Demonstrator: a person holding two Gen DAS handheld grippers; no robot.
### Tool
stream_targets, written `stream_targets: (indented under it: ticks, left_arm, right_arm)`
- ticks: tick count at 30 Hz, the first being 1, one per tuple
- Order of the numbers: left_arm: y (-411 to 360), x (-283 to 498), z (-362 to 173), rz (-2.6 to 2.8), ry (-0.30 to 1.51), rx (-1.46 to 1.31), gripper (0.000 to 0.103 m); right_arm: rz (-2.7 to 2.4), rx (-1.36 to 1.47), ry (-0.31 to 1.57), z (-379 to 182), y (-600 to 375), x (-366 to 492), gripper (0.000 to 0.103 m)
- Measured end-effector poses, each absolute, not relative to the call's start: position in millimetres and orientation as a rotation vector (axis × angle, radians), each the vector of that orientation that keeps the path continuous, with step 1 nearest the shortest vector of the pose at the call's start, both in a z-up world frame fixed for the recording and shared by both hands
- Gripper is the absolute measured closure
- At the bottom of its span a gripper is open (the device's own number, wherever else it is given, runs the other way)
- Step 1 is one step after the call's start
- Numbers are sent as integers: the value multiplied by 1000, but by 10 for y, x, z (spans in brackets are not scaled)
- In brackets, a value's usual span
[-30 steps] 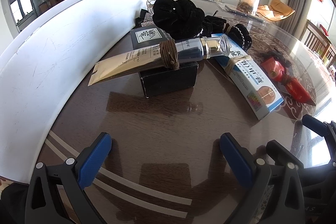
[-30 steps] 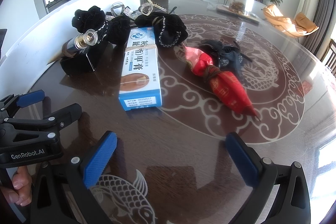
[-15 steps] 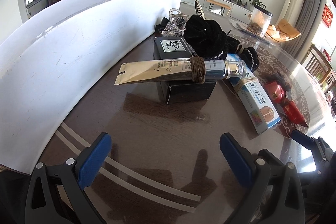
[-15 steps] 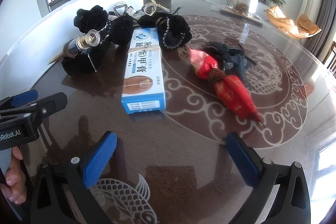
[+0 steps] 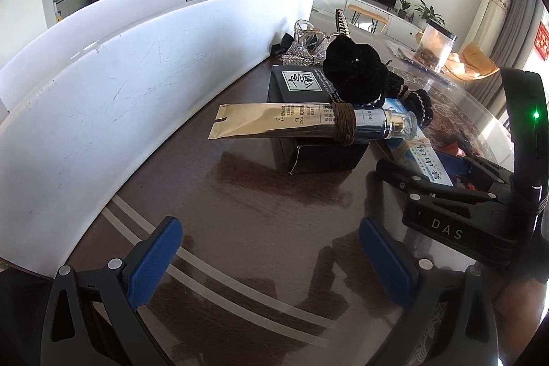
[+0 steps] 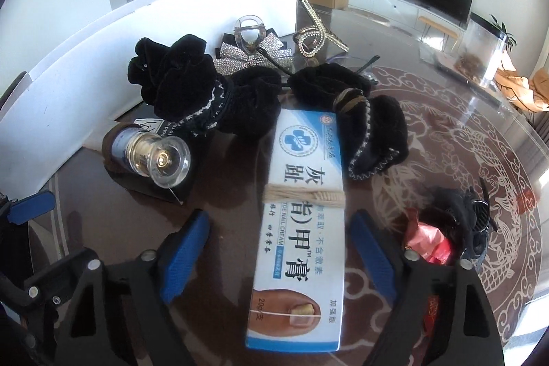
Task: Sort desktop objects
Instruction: 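Grasp the blue-and-white nail cream box with the right tool while the left tool grasps the gold tube bottle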
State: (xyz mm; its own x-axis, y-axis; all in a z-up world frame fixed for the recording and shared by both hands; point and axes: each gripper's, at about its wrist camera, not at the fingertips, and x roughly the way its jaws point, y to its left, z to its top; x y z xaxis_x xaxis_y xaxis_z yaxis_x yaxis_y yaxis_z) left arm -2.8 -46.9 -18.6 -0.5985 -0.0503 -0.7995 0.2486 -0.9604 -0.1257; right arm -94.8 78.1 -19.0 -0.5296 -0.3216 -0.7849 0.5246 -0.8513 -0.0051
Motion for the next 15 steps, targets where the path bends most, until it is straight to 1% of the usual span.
stream_targets:
  ticks: [1,2,4,7,9,10,11,14,15]
  left_arm:
    - [-460,-34,-191,-2647,331,1319,0]
    - [-445,-44,-196,-2648,324,1325,0]
    - [-417,-60,-206,-2651,307,1337,0]
    - [-377,-40,-164,-2667,267,1326,0]
    - [-332,-19,-47,-2721,197,1279,0]
    - [-294,-33,28,-2768,126,1250,0]
    - [-239,-74,101,-2811,8,1216,0]
    - [-48,-297,200,-2825,-471,1105,0]
    - [-23,-371,202,-2850,-562,1087,0]
  right_arm:
    - [-2376,1142,318,-174,814,-942,55]
    - [-2379,1147,297,-171,852,-936,59]
    - [-2381,1153,264,-158,951,-892,60]
    - [-2403,1155,306,-155,1097,-723,60]
    - [-2408,1161,288,-153,1232,-596,60]
    - [-2412,1165,280,-157,1302,-568,59]
    - [-2414,1167,271,-154,1346,-523,59]
    - [-2422,1170,260,-155,1397,-461,59]
    - [-2428,1170,281,-157,1374,-453,59]
